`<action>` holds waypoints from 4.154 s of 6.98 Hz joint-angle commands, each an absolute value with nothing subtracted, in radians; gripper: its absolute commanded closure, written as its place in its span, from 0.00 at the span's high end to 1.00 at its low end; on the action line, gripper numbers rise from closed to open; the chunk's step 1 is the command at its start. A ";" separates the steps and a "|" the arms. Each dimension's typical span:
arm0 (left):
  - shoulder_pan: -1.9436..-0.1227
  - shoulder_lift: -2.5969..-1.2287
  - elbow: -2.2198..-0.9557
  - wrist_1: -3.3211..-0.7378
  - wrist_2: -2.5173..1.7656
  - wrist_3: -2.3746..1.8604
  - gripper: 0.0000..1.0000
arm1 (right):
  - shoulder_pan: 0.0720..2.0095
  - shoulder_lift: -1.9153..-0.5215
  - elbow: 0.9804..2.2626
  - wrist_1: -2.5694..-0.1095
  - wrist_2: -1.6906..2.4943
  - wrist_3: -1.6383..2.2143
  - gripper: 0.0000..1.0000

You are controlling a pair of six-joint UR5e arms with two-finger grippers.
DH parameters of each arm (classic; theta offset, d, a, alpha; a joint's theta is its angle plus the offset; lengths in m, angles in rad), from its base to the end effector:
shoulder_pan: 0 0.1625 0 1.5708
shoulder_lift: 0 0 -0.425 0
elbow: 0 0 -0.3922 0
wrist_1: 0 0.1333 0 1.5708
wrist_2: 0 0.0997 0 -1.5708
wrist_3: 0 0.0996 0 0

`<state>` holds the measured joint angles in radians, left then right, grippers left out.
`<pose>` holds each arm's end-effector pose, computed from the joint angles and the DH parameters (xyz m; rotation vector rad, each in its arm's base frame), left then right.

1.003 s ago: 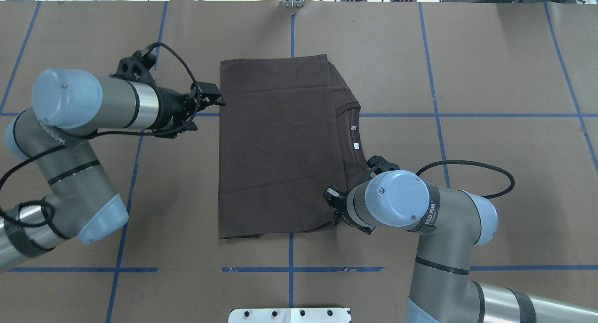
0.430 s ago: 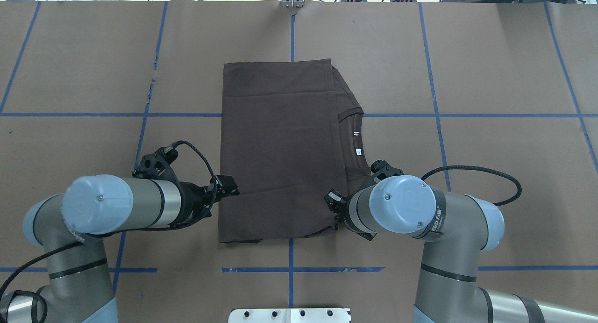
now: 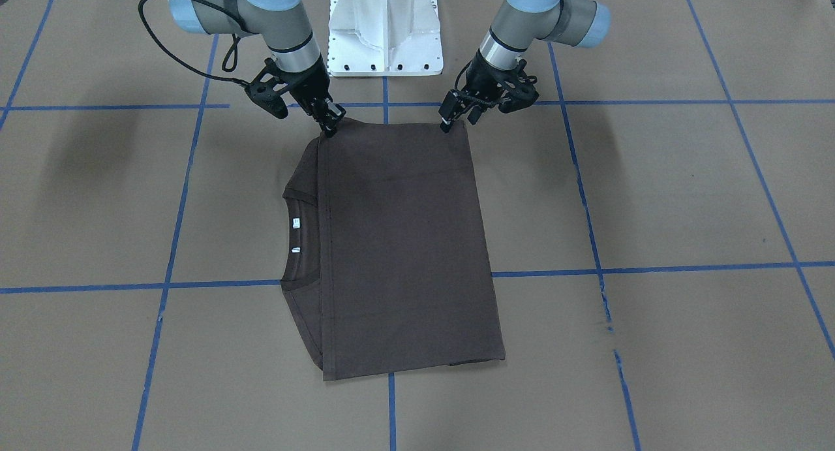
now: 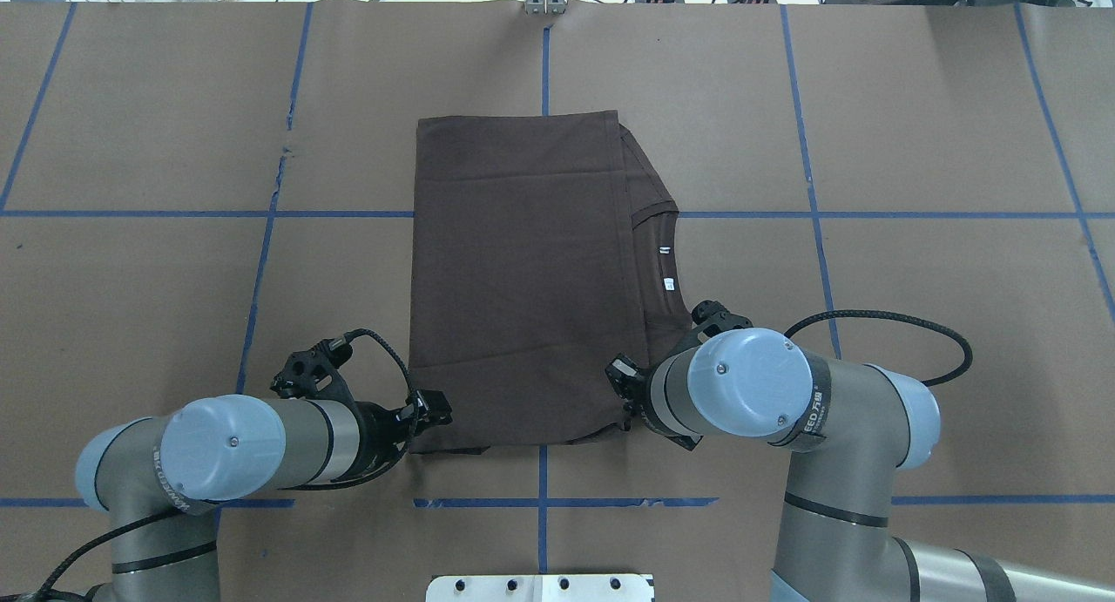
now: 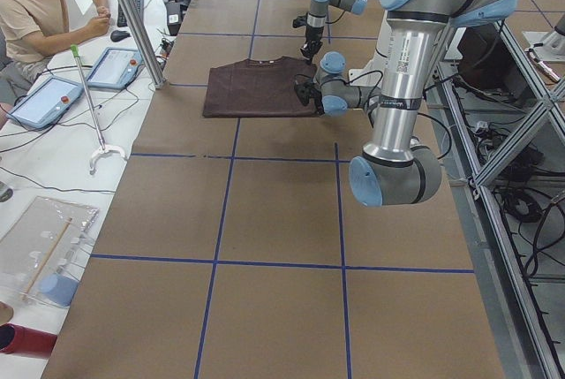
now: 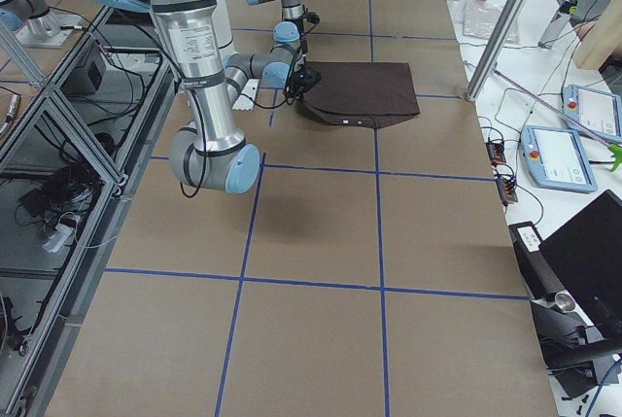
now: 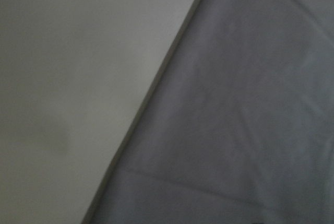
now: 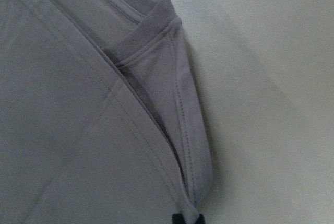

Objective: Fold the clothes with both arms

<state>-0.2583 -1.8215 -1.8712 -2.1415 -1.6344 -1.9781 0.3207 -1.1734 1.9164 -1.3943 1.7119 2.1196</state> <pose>0.5210 -0.2690 0.3222 -0.1422 1.1307 -0.5577 -0.5244 -0.2999 0.2695 -0.2406 -0.9197 0.7403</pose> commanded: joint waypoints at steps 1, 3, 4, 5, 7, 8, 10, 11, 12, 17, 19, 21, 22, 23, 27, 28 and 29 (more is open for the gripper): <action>-0.239 -1.816 -1.862 -2.141 -1.629 -1.993 0.65 | 0.322 -1.173 1.922 -1.396 1.712 2.120 0.00; -0.236 -1.815 -1.861 -2.140 -1.603 -2.008 0.12 | 0.322 -1.173 1.924 -1.396 1.713 2.118 0.00; -0.233 -1.816 -1.864 -2.119 -1.603 -2.009 0.00 | 0.322 -1.175 1.931 -1.396 1.713 2.118 0.00; -0.229 -1.822 -1.868 -2.106 -1.603 -2.008 0.00 | 0.322 -1.178 1.936 -1.396 1.713 2.118 0.00; -0.232 -1.821 -1.910 -2.097 -1.603 -2.008 0.00 | 0.318 -1.192 1.953 -1.396 1.713 2.120 0.00; -0.233 -1.816 -2.034 -2.010 -1.605 -2.008 0.00 | 0.284 -1.245 2.023 -1.396 1.713 2.146 0.00; -0.230 -1.827 -2.216 -1.853 -1.614 -2.010 0.00 | 0.261 -1.255 2.176 -1.510 1.712 2.195 0.00; -0.268 -1.851 -2.214 -1.850 -1.611 -2.002 0.00 | 0.314 -1.223 2.181 -1.552 1.709 2.194 0.00; -0.360 -1.920 -2.153 -1.851 -1.614 -1.982 0.00 | 0.404 -1.172 2.131 -1.554 1.710 2.183 0.00; -0.564 -2.110 -1.843 -1.871 -1.611 -1.765 0.00 | 0.636 -0.965 1.760 -1.447 1.779 2.171 0.00; -0.639 -2.184 -1.565 -2.051 -1.606 -1.674 0.00 | 0.698 -0.860 1.461 -1.236 1.818 2.093 0.00; -0.754 -2.307 -1.211 -2.281 -1.576 -1.530 1.00 | 0.823 -0.697 1.049 -1.004 1.904 1.914 1.00; -0.755 -2.304 -1.232 -2.290 -1.585 -1.531 1.00 | 0.865 -0.704 1.069 -1.005 1.980 1.873 1.00; -0.758 -2.269 -1.294 -2.292 -1.589 -1.528 1.00 | 0.867 -0.741 1.109 -1.005 1.983 1.867 1.00; -0.889 -1.926 -1.569 -2.322 -1.896 -1.013 1.00 | 1.015 -1.071 1.299 -1.011 2.119 1.424 1.00; -1.026 -1.840 -1.577 -2.318 -2.057 -0.768 1.00 | 1.105 -1.162 1.316 -1.012 2.187 1.205 1.00; -1.178 -1.777 -1.565 -2.297 -2.153 -0.480 1.00 | 1.218 -1.239 1.315 -1.014 2.259 0.954 1.00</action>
